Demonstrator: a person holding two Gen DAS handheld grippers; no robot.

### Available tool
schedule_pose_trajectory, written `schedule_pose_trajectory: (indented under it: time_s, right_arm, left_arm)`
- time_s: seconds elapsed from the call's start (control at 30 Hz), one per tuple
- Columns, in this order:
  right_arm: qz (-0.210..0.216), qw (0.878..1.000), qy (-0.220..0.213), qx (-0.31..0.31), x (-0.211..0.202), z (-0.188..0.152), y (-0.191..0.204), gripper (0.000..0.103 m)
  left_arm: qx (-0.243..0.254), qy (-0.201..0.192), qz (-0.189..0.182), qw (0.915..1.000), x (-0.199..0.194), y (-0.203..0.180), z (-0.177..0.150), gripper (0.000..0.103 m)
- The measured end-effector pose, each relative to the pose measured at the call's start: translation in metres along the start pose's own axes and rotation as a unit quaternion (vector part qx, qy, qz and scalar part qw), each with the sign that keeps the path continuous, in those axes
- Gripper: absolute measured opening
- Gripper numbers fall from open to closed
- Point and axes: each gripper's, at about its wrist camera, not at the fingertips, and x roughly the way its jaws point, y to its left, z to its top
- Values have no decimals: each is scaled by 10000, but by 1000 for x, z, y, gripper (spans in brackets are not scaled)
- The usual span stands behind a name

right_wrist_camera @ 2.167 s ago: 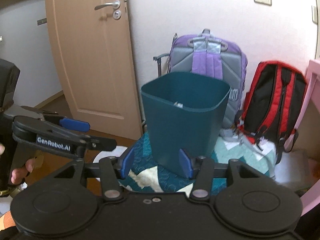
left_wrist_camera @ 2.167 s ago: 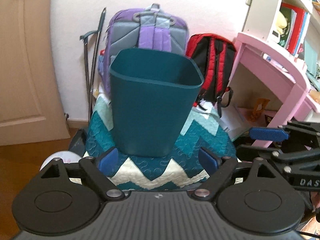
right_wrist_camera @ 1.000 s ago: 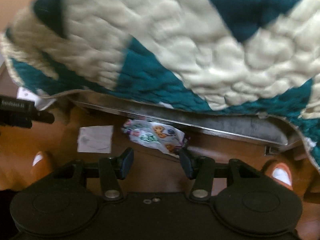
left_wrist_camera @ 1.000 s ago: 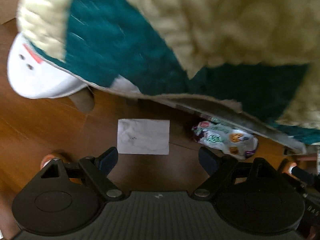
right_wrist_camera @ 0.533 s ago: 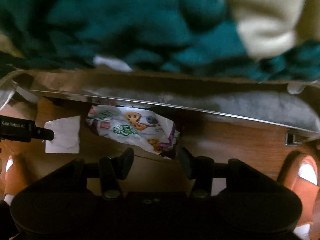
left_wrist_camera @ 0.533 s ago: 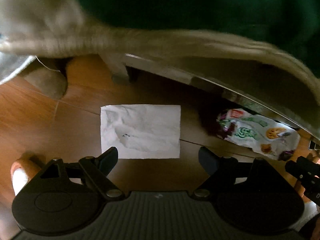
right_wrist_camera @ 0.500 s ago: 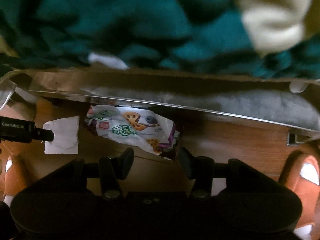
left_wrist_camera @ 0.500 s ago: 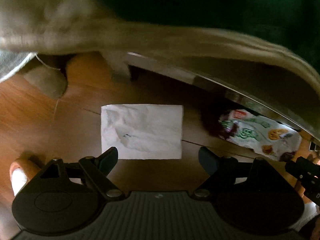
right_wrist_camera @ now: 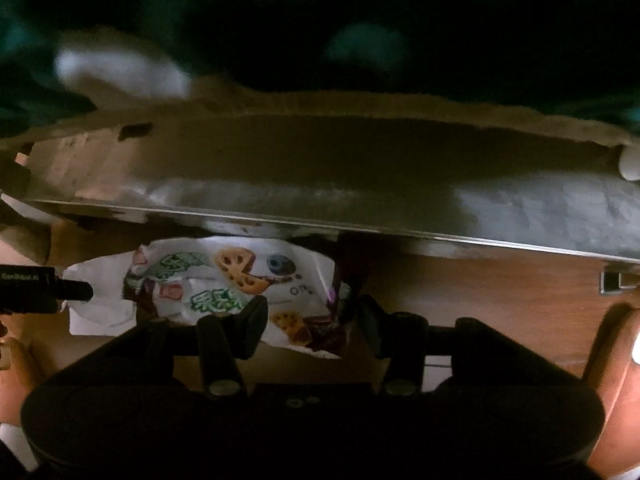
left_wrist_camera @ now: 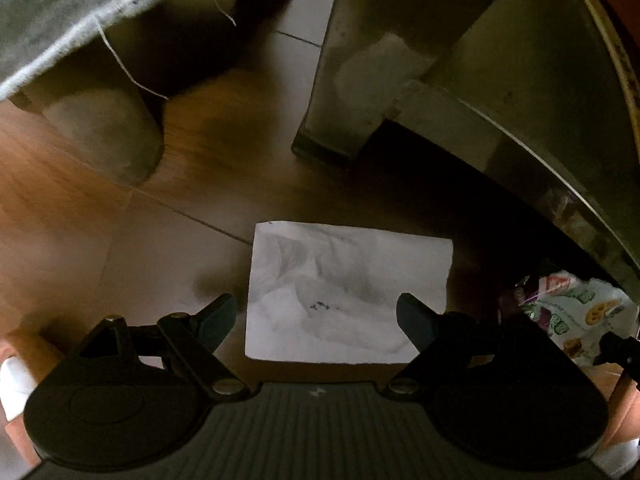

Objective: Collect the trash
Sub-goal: 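Grasp the white tissue with the left tool while the right tool grasps the cookie snack bag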

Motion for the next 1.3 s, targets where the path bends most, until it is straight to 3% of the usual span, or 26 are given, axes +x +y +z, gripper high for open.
schedule_pose_trajectory:
  time_s: [0.27, 0.47, 0.53, 0.7, 0.9, 1.03, 1.3]
  right_arm:
    - [-10, 9999, -74, -114, 12, 2, 3, 47]
    - [-149, 9998, 17, -166, 18, -2, -1, 43]
    - [-220, 9995, 119, -208, 21, -3, 0, 24]
    - [-308, 9992, 164, -201, 25, -5, -1, 21]
    - [-370, 9988, 204, -260, 12, -10, 4, 20]
    - [-369, 9988, 279, -173, -6, -20, 5, 19]
    - [-471, 9981, 213, -336, -77, -39, 17, 19]
  left_arm:
    - [178, -131, 78, 9997, 9, -9, -1, 82]
    - [375, -331, 407, 9979, 4, -21, -6, 56]
    - [429, -385, 451, 9973, 3, -25, -8, 46]
    - [445, -321, 238, 9982, 1, -30, -9, 13]
    - [429, -17, 224, 9988, -2, -22, -13, 9]
    - [766, 137, 269, 9966, -18, -23, -24, 9]
    - [1497, 192, 153, 9884, -98, -29, -56, 9]
